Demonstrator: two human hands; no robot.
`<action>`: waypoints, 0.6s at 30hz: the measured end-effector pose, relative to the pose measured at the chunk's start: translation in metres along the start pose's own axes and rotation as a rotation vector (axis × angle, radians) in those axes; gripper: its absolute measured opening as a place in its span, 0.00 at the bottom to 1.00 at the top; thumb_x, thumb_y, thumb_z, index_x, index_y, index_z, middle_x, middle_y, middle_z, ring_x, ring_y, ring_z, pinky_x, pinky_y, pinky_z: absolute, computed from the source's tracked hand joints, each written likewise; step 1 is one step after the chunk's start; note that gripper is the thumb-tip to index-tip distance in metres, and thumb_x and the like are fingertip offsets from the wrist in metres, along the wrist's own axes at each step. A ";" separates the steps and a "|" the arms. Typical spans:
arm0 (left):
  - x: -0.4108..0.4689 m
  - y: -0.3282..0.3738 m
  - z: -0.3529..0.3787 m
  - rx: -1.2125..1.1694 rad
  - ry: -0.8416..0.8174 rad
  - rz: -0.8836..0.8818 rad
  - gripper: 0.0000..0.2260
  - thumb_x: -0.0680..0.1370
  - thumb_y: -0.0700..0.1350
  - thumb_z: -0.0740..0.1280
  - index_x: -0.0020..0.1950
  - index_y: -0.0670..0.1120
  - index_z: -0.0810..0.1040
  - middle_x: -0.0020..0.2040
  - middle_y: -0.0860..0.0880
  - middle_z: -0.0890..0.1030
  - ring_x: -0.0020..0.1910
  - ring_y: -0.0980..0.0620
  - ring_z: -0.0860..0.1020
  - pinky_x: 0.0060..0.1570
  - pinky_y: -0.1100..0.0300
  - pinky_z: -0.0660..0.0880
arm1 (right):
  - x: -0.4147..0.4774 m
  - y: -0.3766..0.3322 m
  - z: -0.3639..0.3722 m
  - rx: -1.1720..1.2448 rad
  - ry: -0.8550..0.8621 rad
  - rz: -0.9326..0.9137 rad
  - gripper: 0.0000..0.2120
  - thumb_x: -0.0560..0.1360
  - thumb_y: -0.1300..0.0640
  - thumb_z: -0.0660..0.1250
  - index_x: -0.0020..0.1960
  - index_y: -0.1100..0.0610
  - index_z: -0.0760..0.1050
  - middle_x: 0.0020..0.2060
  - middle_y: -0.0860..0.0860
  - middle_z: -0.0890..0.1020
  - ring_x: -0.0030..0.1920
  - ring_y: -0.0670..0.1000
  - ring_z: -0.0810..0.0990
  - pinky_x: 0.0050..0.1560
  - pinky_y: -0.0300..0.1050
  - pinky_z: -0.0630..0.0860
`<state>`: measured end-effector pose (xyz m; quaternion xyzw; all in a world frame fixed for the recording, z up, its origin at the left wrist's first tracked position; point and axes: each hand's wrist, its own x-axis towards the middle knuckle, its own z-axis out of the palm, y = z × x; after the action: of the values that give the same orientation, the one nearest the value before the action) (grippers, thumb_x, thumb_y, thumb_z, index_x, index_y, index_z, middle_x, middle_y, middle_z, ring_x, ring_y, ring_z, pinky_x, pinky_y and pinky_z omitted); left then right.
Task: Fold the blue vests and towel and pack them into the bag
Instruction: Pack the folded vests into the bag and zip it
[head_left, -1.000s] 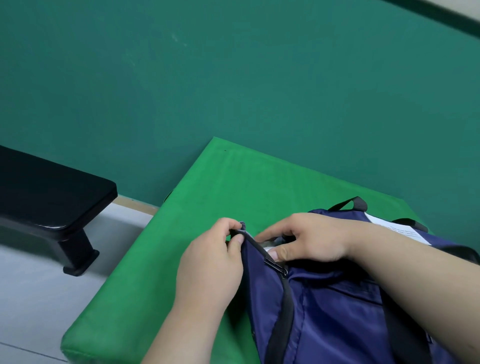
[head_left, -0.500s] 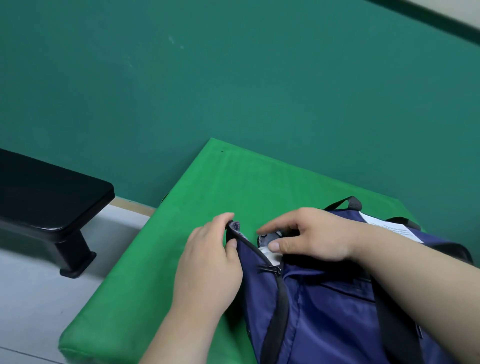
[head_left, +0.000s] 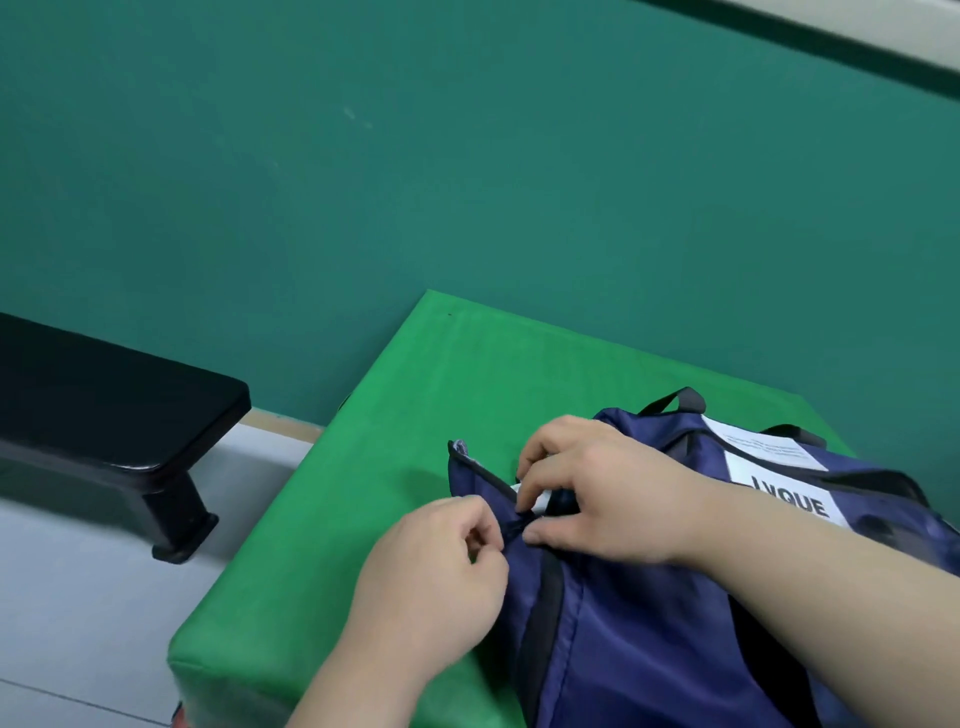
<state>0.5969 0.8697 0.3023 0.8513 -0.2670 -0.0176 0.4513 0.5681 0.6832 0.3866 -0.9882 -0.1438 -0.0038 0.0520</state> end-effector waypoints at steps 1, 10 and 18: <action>-0.002 0.001 0.000 -0.002 -0.018 0.012 0.03 0.69 0.47 0.65 0.40 0.55 0.74 0.38 0.63 0.76 0.34 0.56 0.73 0.32 0.59 0.68 | 0.001 -0.001 0.000 -0.013 0.003 -0.001 0.09 0.71 0.42 0.72 0.45 0.45 0.82 0.51 0.42 0.77 0.55 0.45 0.73 0.60 0.50 0.71; -0.002 0.007 0.015 -0.060 0.041 0.051 0.18 0.65 0.68 0.64 0.39 0.55 0.76 0.41 0.60 0.77 0.43 0.60 0.75 0.43 0.59 0.75 | 0.006 0.002 -0.003 0.067 -0.073 0.116 0.01 0.65 0.48 0.66 0.35 0.43 0.75 0.60 0.40 0.78 0.65 0.42 0.70 0.69 0.55 0.65; 0.004 0.006 0.019 -0.194 0.096 0.068 0.03 0.75 0.52 0.72 0.42 0.55 0.80 0.43 0.61 0.78 0.42 0.59 0.75 0.43 0.59 0.74 | -0.002 0.003 -0.010 0.170 -0.131 0.164 0.10 0.67 0.56 0.67 0.40 0.40 0.76 0.71 0.43 0.71 0.74 0.40 0.59 0.75 0.42 0.55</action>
<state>0.5924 0.8502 0.2967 0.7938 -0.2709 0.0126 0.5444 0.5667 0.6790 0.3965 -0.9869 -0.0653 0.0773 0.1260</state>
